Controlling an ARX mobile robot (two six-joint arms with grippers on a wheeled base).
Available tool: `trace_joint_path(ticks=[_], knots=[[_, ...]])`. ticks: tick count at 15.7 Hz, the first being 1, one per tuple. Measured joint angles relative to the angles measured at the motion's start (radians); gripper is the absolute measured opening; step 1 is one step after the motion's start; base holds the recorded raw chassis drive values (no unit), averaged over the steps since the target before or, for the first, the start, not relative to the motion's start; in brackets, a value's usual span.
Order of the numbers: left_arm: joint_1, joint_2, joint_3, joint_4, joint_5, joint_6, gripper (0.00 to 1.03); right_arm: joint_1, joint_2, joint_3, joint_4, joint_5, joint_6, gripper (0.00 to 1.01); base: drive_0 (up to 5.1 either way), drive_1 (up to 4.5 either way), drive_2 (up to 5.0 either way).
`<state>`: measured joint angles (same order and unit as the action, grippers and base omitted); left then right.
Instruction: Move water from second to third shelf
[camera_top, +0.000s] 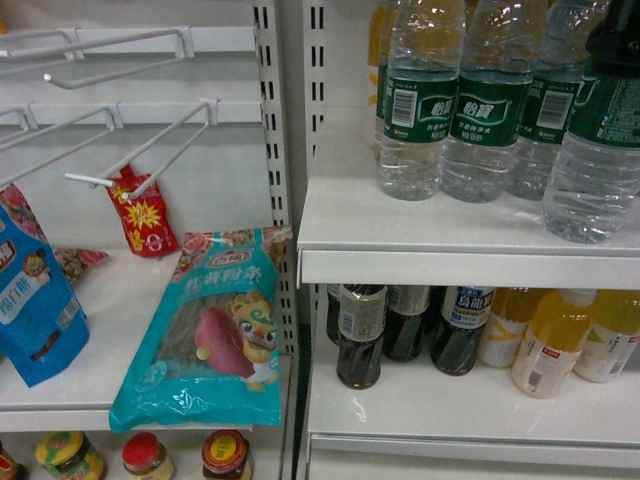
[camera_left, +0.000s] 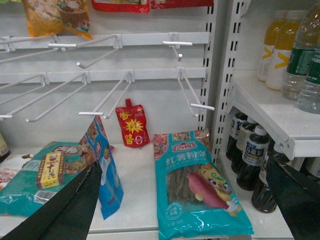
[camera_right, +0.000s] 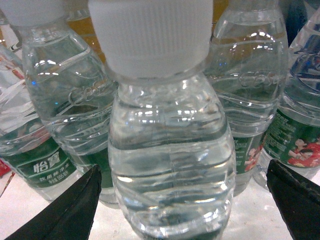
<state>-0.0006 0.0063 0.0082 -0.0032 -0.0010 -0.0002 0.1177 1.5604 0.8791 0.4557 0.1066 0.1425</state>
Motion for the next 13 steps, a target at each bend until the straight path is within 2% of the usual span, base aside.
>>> trace_joint_path(ticks=[2,6,7,8,9,11,12,13], knots=[[0.0,0.0,0.0,0.0,0.0,0.0,0.98,0.001,-0.104,-0.064,-0.039,0.007,-0.016,0.98,0.0,0.0,0.0],[0.0,0.0,0.0,0.0,0.0,0.0,0.98,0.007,-0.407,-0.253,-0.122,-0.034,-0.008,0.98,0.0,0.0,0.0],[0.0,0.0,0.0,0.0,0.0,0.0,0.98,0.006,-0.478,-0.325,-0.044,-0.017,-0.02,0.94,0.0,0.0,0.0],[0.0,0.0,0.0,0.0,0.0,0.0,0.98,-0.005,-0.565,-0.415,0.063,-0.007,-0.071,0.81,0.0,0.0,0.0],[0.0,0.0,0.0,0.0,0.0,0.0,0.98,-0.027,-0.699,-0.513,0.024,-0.014,-0.106,0.66,0.0,0.0,0.0],[0.0,0.0,0.0,0.0,0.0,0.0,0.98,-0.118,-0.937,-0.65,-0.122,-0.095,-0.129,0.37,0.0,0.0,0.0],[0.0,0.0,0.0,0.0,0.0,0.0,0.98,-0.124,-1.043,-0.692,-0.158,-0.099,-0.132,0.24,0.0,0.0,0.0],[0.0,0.0,0.0,0.0,0.0,0.0,0.98,-0.118,-1.121,-0.732,-0.142,-0.106,-0.136,0.1,0.0,0.0,0.0]])
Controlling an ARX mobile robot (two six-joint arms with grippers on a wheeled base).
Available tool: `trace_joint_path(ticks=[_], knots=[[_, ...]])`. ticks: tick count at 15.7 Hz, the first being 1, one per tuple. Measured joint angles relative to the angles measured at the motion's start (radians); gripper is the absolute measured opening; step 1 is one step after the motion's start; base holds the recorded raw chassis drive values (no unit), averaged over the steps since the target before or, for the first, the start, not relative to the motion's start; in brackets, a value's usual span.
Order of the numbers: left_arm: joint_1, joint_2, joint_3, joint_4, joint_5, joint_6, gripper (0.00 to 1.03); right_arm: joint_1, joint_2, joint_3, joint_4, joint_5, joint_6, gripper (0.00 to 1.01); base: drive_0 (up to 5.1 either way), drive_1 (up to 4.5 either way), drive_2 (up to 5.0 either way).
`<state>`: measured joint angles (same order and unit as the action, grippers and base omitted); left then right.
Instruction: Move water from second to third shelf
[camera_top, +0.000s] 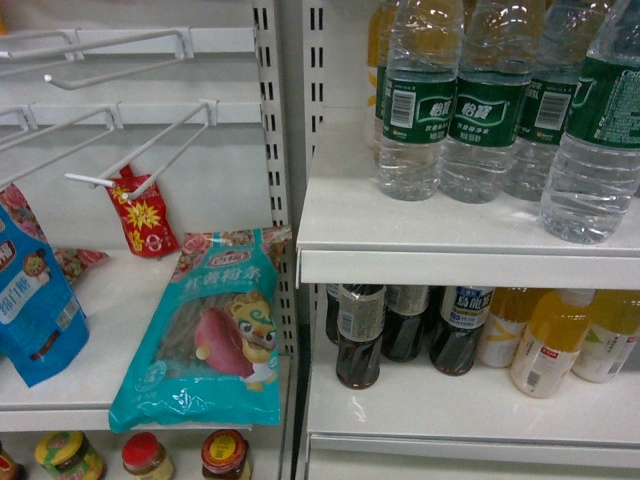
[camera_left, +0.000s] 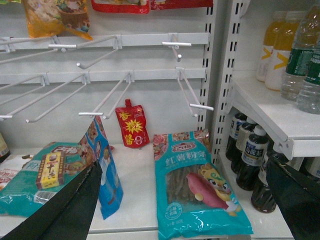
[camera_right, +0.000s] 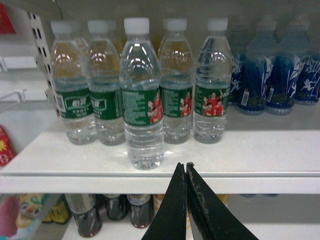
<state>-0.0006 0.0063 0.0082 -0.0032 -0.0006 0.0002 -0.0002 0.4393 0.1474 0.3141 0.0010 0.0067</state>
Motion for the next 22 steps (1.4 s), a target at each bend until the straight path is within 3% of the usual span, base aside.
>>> trace_joint_path(ticks=[1,12,13,20,21,22], knots=[[0.0,0.0,0.0,0.0,0.0,0.0,0.98,0.0,-0.013,-0.026,-0.004,0.0,-0.002,0.02,0.0,0.0,0.0],[0.0,0.0,0.0,0.0,0.0,0.0,0.98,0.0,-0.268,-0.135,-0.141,0.0,-0.004,0.02,0.0,0.0,0.0],[0.0,0.0,0.0,0.0,0.0,0.0,0.98,0.0,-0.363,-0.135,-0.293,-0.003,-0.004,0.02,0.0,0.0,0.0],[0.0,0.0,0.0,0.0,0.0,0.0,0.98,0.0,-0.435,-0.135,-0.317,-0.001,-0.004,0.02,0.0,0.0,0.0],[0.0,0.0,0.0,0.0,0.0,0.0,0.98,0.0,-0.435,-0.135,-0.318,-0.001,-0.005,0.09,0.0,0.0,0.0],[0.0,0.0,0.0,0.0,0.0,0.0,0.98,0.0,-0.435,-0.135,-0.318,-0.001,-0.005,0.24,0.0,0.0,0.0]])
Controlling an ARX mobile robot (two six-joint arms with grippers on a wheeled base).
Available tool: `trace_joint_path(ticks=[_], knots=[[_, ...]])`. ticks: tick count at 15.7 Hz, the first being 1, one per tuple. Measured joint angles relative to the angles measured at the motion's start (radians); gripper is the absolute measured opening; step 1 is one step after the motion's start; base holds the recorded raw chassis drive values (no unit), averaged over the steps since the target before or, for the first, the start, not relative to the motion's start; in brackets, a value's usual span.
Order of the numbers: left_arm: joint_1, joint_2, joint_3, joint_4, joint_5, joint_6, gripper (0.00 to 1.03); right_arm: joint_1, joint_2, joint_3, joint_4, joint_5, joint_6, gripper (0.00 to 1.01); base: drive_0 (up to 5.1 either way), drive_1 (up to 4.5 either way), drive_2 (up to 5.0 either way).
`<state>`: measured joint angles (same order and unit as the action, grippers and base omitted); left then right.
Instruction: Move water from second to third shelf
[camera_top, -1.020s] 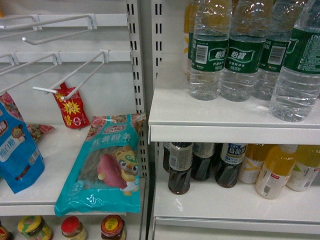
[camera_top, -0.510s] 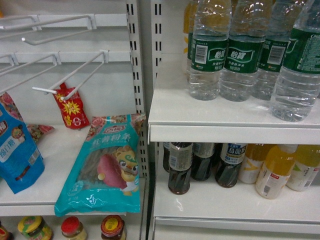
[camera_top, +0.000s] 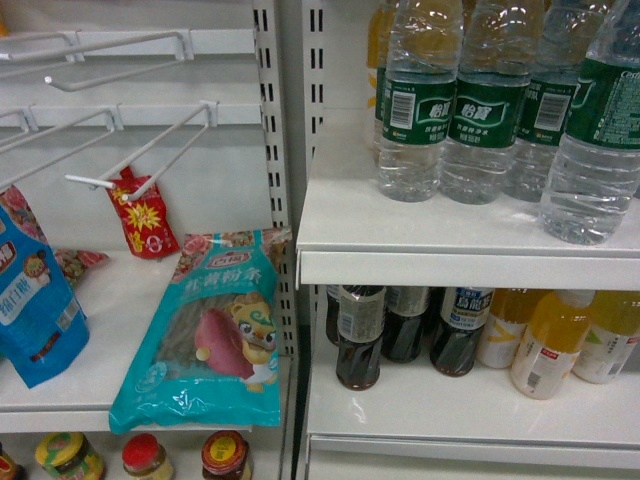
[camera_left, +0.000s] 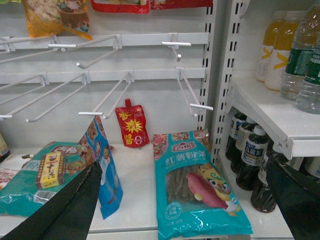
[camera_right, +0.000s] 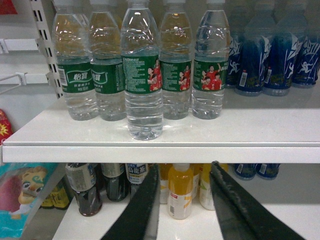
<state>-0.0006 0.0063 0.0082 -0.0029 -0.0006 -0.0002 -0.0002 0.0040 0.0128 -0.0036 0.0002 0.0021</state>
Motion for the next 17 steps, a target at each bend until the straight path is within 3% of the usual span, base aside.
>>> trace_joint_path(ticks=[5,6,17], knots=[[0.0,0.0,0.0,0.0,0.0,0.0,0.98,0.0,0.0,0.0,0.0,0.0,0.0,0.95,0.0,0.0,0.0],[0.0,0.0,0.0,0.0,0.0,0.0,0.98,0.0,0.0,0.0,0.0,0.0,0.0,0.99,0.0,0.0,0.0],[0.0,0.0,0.0,0.0,0.0,0.0,0.98,0.0,0.0,0.0,0.0,0.0,0.0,0.98,0.0,0.0,0.0]])
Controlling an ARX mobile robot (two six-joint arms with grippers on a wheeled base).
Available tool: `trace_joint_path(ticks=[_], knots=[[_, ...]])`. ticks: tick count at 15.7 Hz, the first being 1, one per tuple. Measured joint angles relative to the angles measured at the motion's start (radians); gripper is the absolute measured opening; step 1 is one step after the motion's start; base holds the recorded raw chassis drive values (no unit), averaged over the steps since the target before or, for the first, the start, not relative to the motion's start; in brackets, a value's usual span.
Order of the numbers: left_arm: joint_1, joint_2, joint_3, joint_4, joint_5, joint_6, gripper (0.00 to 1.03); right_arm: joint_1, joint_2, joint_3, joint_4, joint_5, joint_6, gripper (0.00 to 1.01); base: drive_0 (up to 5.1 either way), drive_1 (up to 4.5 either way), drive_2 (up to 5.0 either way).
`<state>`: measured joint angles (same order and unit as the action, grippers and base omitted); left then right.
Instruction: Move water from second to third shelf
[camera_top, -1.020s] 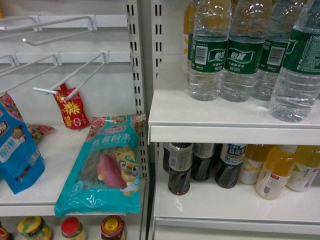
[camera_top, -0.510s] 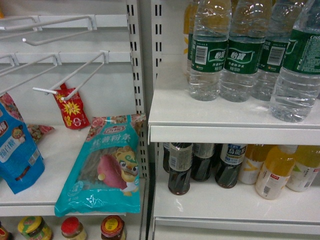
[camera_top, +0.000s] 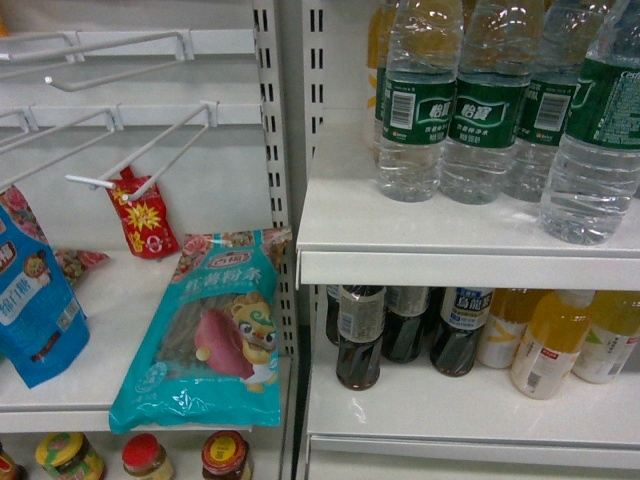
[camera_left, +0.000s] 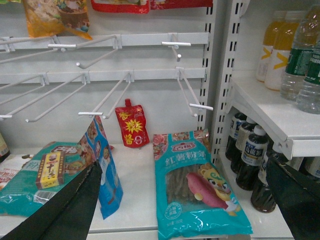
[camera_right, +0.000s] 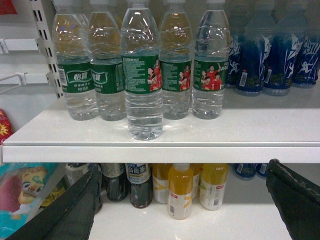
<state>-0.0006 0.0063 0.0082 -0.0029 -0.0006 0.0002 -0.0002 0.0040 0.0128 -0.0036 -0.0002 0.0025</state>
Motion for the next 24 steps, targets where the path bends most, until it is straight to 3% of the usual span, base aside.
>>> trace_joint_path(ticks=[24], knots=[[0.0,0.0,0.0,-0.004,0.0,-0.001,0.98,0.0,0.0,0.0,-0.001,0.0,-0.001,0.98,0.0,0.0,0.0]])
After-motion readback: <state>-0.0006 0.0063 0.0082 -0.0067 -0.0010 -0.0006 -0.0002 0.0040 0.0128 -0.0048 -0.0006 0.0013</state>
